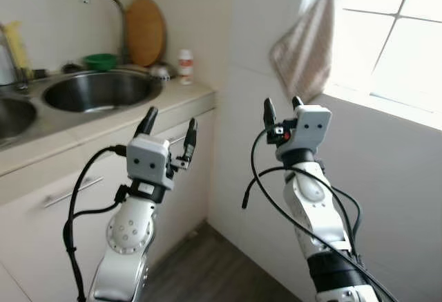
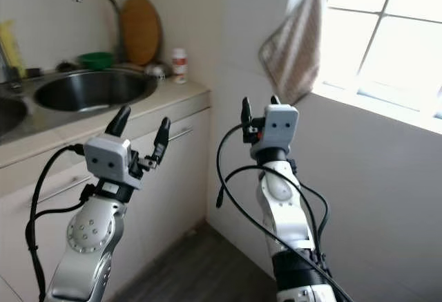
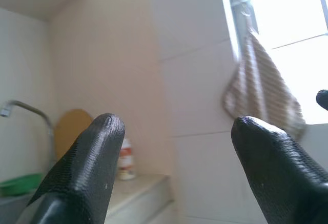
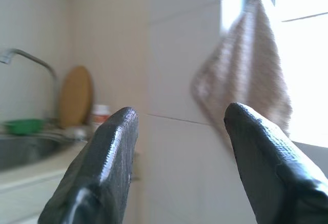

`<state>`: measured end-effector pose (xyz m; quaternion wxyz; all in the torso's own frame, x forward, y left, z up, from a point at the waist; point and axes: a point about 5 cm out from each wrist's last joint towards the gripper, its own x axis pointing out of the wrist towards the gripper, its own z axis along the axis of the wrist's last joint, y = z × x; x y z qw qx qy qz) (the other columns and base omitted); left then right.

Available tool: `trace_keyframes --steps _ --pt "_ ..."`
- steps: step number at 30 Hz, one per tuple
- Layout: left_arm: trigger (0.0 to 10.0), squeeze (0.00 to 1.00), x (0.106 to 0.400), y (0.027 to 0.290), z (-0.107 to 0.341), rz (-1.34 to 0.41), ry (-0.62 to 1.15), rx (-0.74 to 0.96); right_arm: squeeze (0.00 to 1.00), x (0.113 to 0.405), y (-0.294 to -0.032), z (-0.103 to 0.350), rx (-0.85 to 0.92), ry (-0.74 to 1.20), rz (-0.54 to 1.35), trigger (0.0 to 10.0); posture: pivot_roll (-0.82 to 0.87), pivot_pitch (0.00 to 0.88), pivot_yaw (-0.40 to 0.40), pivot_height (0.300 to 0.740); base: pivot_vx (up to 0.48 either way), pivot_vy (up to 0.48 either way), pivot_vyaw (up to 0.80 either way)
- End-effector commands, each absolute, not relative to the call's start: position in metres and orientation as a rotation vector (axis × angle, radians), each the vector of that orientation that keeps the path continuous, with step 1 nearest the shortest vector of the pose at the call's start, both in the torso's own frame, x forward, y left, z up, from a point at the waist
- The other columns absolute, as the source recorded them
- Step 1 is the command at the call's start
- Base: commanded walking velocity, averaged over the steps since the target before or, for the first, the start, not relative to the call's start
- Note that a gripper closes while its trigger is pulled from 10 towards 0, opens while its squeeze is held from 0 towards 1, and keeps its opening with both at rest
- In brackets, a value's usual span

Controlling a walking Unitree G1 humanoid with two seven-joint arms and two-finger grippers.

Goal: Kitchen organization

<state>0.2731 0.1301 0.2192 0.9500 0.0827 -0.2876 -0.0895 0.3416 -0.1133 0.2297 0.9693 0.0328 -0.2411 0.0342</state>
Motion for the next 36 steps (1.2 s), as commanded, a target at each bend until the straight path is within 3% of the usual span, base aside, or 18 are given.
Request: trace_keyframes --steps 1,11,21,36 --pt "10.0 0.00 0.274 0.129 0.217 -0.193 -0.571 0.161 0.00 0.344 -0.115 0.228 0.054 -0.466 0.053 10.0 0.13 0.000 -0.058 0.740 0.000 0.000 -0.80" --pt "10.0 0.00 0.276 0.129 0.213 -0.201 -0.539 0.113 0.00 0.346 -0.118 0.223 0.032 -0.424 0.034 10.0 0.12 0.000 -0.055 0.740 0.000 0.000 -0.80" --pt "10.0 0.00 0.277 0.131 0.210 -0.202 -0.511 0.050 0.00 0.347 -0.120 0.220 0.016 -0.405 0.024 10.0 0.12 0.000 -0.055 0.740 0.000 0.469 -0.80" --pt "10.0 0.00 0.276 0.130 0.207 -0.207 -0.514 0.044 0.00 0.352 -0.128 0.217 -0.049 -0.372 0.011 10.0 0.12 0.000 -0.059 0.740 0.000 0.000 -0.75"
